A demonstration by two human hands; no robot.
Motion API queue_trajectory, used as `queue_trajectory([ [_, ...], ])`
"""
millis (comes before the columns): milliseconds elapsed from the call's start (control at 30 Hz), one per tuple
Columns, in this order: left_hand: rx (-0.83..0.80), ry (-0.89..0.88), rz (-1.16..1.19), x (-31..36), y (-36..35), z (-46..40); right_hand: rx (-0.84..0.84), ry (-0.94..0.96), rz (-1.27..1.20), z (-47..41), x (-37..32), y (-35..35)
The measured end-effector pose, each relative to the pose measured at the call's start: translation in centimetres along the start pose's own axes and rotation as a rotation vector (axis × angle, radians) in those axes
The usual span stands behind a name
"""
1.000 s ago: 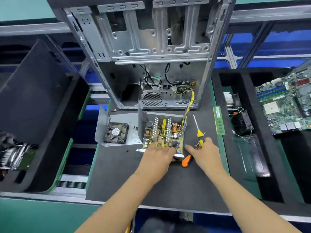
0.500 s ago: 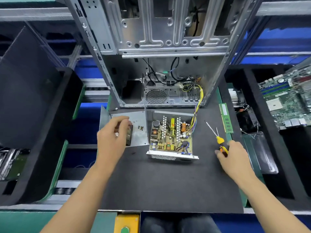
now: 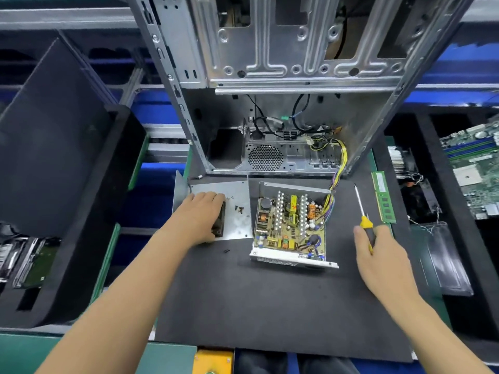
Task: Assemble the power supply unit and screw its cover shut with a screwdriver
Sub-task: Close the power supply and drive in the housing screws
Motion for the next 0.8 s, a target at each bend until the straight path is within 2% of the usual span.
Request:
queue_trajectory([
  [67,0.081,-0.017,0.133,-0.6,1.3,0.6,0.000,-0.003,-0.063,0.0,0.2,0.4],
  [100,0.127,-0.028,0.284,-1.1,2.3,1.2,0.004,-0.004,-0.100,-0.1,0.3,0.7],
  [200,0.321,-0.039,0.938,-2.9,6.0,5.2,0.009,-0.017,-0.228,0.4,-0.3,1.6],
  [300,0.463,-0.160,1.483,-1.5,9.2,7.5,-0.037,0.051,-0.316,1.5,-3.2,2.1],
  [367,0.484,-0.190,1.765,0.8,10.7,7.5,-0.149,0.159,-0.465,2.4,-7.1,2.2],
  [433,0.465,-0.131,1.992,3.5,11.2,6.5,-0.337,0.288,-0.664,3.5,-11.3,2.2],
  [500,0.386,-0.060,2.211,6.4,10.7,5.5,-0.455,0.383,-0.745,4.2,-14.0,2.3],
  [600,0.254,-0.014,2.407,9.7,9.5,4.6,-0.463,0.388,-0.799,4.4,-15.1,2.3],
  [700,0.158,-0.005,2.424,11.5,8.4,4.2,-0.347,0.320,-0.791,3.3,-14.3,2.5],
  [800,0.132,-0.015,2.416,11.9,8.0,4.3,-0.353,0.300,-0.741,2.3,-13.7,2.1],
])
Point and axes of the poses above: each hand's wrist, its own z-axis away from the middle knuckle, its own y-axis out of the back of the hand, x = y × z, the point moved 10 cm from there along -z, towards the middle knuckle, and after that the axes turned 4 degrees about -x, right-handed, at the moved point
